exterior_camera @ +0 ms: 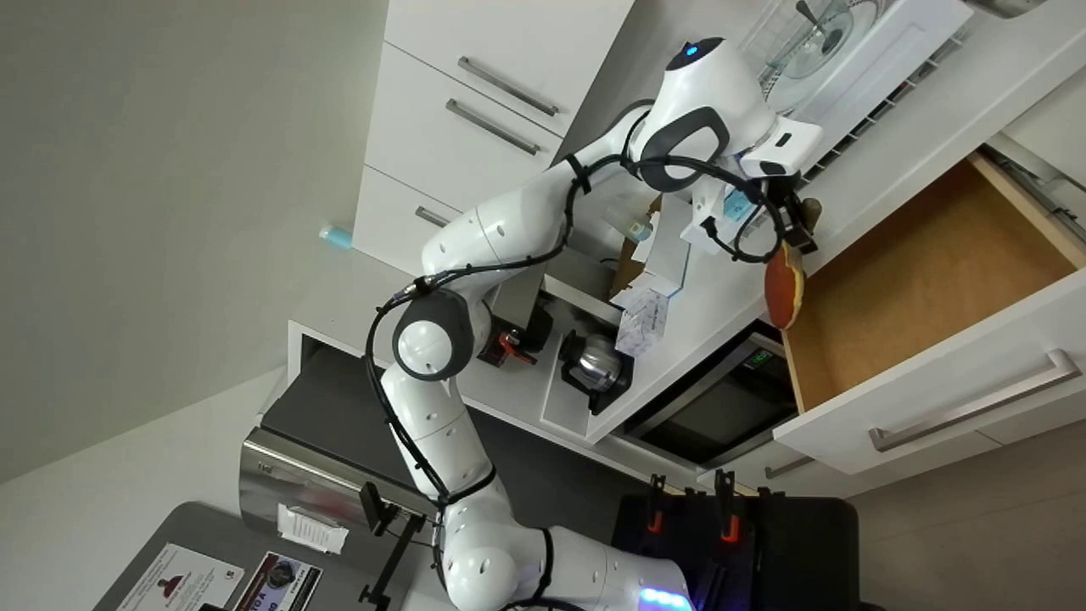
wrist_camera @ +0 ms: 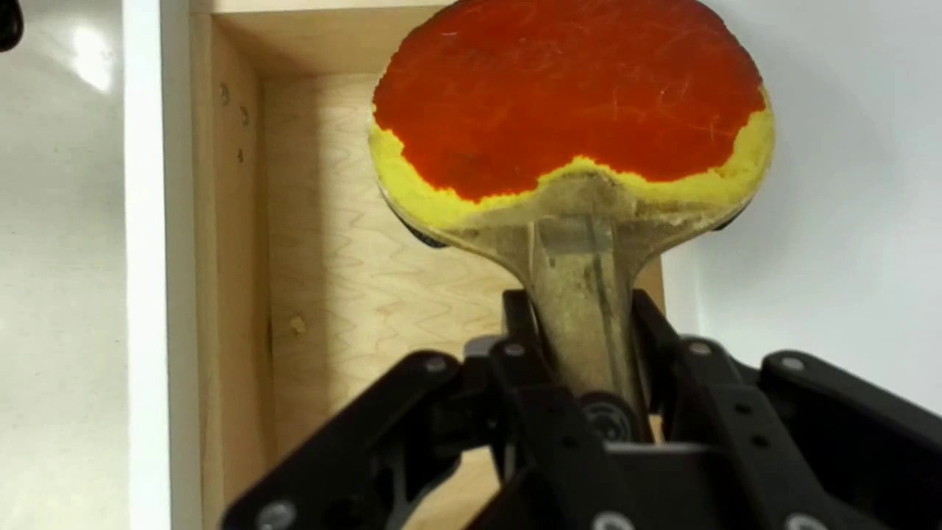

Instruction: Remove the racket from the drawer and put it on the kitchen counter

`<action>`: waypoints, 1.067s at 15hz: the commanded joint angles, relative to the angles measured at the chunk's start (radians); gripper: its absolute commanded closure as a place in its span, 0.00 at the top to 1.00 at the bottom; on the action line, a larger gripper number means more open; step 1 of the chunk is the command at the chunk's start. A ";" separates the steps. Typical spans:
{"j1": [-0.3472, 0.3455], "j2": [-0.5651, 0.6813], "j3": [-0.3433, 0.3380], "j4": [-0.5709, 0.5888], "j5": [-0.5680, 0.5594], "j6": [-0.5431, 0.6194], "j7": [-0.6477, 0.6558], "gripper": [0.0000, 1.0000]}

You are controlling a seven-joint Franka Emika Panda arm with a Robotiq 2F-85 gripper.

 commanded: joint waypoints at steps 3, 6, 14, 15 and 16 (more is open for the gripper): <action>-0.012 -0.063 0.047 -0.014 0.108 -0.075 0.000 0.09; 0.000 -0.068 0.065 -0.022 0.178 -0.070 0.009 0.09; 0.071 -0.040 0.077 -0.029 0.253 -0.044 0.032 0.09; 0.078 -0.035 0.077 -0.027 0.253 -0.042 0.035 0.09; 0.084 -0.025 0.078 -0.020 0.251 -0.046 0.038 0.09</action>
